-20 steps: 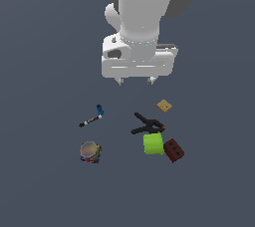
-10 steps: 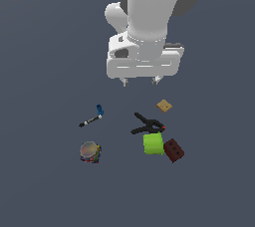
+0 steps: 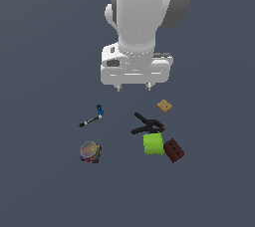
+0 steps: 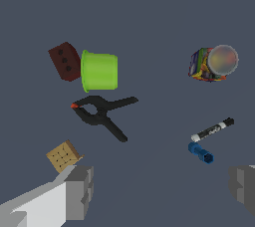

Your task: Pick up a designated object from a clutter of objects.

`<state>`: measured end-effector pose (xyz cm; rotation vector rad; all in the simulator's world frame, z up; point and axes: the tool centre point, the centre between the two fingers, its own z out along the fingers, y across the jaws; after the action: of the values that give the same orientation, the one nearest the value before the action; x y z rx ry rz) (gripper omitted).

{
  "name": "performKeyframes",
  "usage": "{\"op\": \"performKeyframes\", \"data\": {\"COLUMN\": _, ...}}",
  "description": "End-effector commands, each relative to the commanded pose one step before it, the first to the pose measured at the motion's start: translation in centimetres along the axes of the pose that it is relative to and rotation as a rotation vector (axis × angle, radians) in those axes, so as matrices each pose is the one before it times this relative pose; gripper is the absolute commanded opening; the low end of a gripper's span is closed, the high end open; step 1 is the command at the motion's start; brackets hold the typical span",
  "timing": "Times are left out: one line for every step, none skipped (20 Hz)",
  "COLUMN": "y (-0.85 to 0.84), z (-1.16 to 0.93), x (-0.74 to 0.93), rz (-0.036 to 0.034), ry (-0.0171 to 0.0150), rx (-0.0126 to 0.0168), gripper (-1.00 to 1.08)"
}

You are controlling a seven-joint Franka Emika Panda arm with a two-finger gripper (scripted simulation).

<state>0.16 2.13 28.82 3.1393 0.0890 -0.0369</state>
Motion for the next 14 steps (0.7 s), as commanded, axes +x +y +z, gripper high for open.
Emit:
{"op": "performKeyframes", "data": {"y": 1.075, "z": 1.362, "x": -0.081, "rz": 0.01248, "ry": 0.00074, "rx": 0.00442, "gripper": 1.0}}
{"op": "performKeyframes", "data": {"y": 0.508, "z": 0.635, "x": -0.051, "rz": 0.00585, "ry": 0.00069, "rx": 0.00197, "gripper": 1.0}}
{"op": "performKeyframes", "data": {"y": 0.549, "z": 0.679, "x": -0.068, "rz": 0.00638, "ry": 0.00078, "rx": 0.00199, "gripper": 1.0}}
{"op": "performKeyframes", "data": {"y": 0.589, "z": 0.724, "x": -0.088, "rz": 0.00688, "ry": 0.00086, "rx": 0.00197, "gripper": 1.0}}
{"op": "performKeyframes", "data": {"y": 0.634, "z": 0.767, "x": -0.112, "rz": 0.00747, "ry": 0.00095, "rx": 0.00195, "gripper": 1.0}}
{"op": "performKeyframes", "data": {"y": 0.677, "z": 0.809, "x": -0.138, "rz": 0.00804, "ry": 0.00105, "rx": 0.00186, "gripper": 1.0}}
{"op": "performKeyframes", "data": {"y": 0.72, "z": 0.85, "x": -0.169, "rz": 0.00862, "ry": 0.00114, "rx": 0.00174, "gripper": 1.0}}
{"op": "performKeyframes", "data": {"y": 0.764, "z": 0.889, "x": -0.203, "rz": 0.00923, "ry": 0.00124, "rx": 0.00158, "gripper": 1.0}}
{"op": "performKeyframes", "data": {"y": 0.801, "z": 0.918, "x": -0.238, "rz": 0.00975, "ry": 0.00132, "rx": 0.00136, "gripper": 1.0}}
{"op": "performKeyframes", "data": {"y": 0.808, "z": 0.911, "x": -0.266, "rz": 0.00993, "ry": 0.00135, "rx": 0.00106, "gripper": 1.0}}
{"op": "performKeyframes", "data": {"y": 0.808, "z": 0.899, "x": -0.293, "rz": 0.01001, "ry": 0.00136, "rx": 0.00074, "gripper": 1.0}}
{"op": "performKeyframes", "data": {"y": 0.81, "z": 0.887, "x": -0.319, "rz": 0.01012, "ry": 0.00137, "rx": 0.00042, "gripper": 1.0}}
{"op": "performKeyframes", "data": {"y": 0.81, "z": 0.874, "x": -0.345, "rz": 0.0102, "ry": 0.00136, "rx": 0.0001, "gripper": 1.0}}
{"op": "performKeyframes", "data": {"y": 0.806, "z": 0.857, "x": -0.369, "rz": 0.01022, "ry": 0.00135, "rx": -0.00023, "gripper": 1.0}}
